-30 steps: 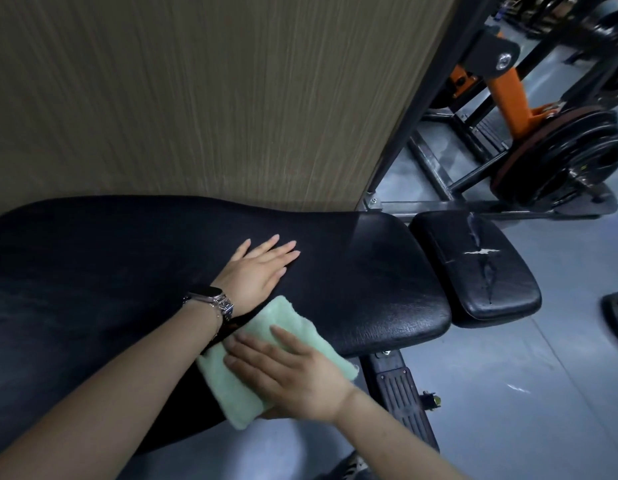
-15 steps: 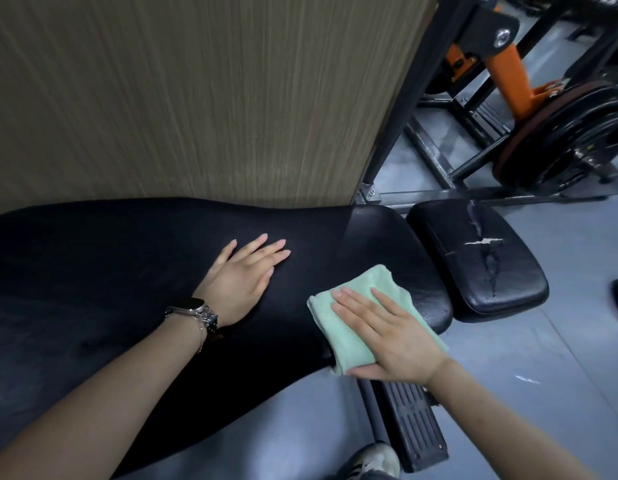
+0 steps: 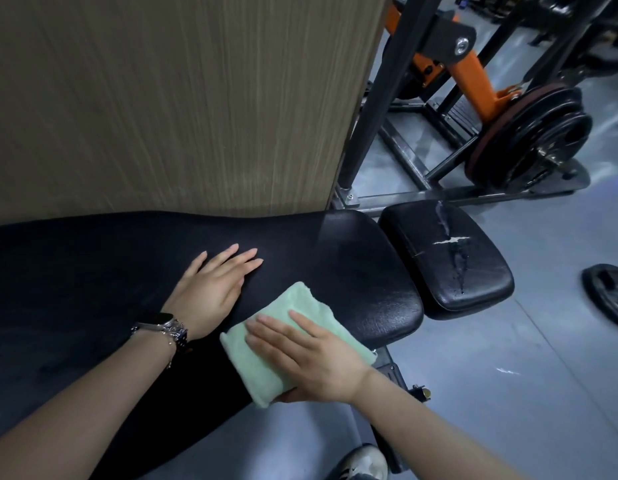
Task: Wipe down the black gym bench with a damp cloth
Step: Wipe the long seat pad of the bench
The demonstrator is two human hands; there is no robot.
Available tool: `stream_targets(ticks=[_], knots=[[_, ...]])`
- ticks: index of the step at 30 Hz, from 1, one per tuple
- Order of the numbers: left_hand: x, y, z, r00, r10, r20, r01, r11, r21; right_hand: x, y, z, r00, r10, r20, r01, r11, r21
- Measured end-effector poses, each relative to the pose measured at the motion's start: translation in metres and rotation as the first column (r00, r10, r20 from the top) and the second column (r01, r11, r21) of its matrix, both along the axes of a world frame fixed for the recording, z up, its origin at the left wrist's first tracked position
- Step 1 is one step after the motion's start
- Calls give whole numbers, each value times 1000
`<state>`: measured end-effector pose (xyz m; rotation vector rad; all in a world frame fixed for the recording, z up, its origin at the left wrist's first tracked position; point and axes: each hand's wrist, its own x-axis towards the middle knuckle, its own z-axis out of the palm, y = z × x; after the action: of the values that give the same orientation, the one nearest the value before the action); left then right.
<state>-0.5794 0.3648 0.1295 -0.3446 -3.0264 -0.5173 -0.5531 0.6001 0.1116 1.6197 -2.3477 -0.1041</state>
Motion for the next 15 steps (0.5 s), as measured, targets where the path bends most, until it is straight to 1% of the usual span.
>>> stream_targets(ticks=[3,6,15], knots=[[0,0,1,1000,0,8,0,1000,-14,-6,11,1,1000,13,6,-13,1000,-3],[1,-1,0,1000,3,8,-3,1000,-19,-13,29,3,998,6,63,-4,999,-37],[1,-1,-1,1000,14,10,-14,1000,-14,-41,97,12,987,-123,104,117,991,67]])
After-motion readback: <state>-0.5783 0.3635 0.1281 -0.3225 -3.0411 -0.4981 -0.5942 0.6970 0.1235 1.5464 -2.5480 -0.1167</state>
